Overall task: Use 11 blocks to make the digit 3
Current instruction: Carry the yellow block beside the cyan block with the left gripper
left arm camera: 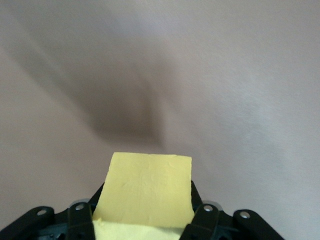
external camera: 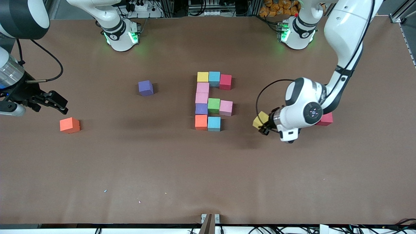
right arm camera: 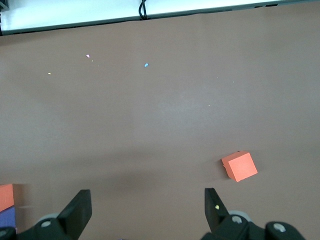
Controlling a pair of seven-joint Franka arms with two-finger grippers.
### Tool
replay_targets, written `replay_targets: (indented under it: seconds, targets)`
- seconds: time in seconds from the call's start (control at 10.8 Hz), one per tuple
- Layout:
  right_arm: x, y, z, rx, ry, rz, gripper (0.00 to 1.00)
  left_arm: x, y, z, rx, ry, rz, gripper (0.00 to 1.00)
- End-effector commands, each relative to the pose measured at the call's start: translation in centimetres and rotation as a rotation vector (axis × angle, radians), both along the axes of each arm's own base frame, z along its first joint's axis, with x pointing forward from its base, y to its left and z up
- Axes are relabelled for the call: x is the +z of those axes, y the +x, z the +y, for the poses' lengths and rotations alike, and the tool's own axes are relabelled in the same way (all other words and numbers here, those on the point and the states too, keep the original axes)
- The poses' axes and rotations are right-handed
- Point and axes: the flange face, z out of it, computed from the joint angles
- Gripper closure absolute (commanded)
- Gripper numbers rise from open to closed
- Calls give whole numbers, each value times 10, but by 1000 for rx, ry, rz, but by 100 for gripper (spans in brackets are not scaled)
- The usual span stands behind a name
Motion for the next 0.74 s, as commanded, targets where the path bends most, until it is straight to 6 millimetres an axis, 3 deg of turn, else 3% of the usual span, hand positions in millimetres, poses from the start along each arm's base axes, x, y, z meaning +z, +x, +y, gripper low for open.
replay_targets:
  seconds: [0.0,0.28,0.65]
  targets:
    - [5,3,-4,-1,11,-6,0,-2,18,-25,157,-29,30,79]
    - [6,3,2,7,9,-6,0,-2,14,-58,315,-77,25,79]
    - [7,3,-1,2,11,-3,0,-35,-2,-104,442,-108,-9,79]
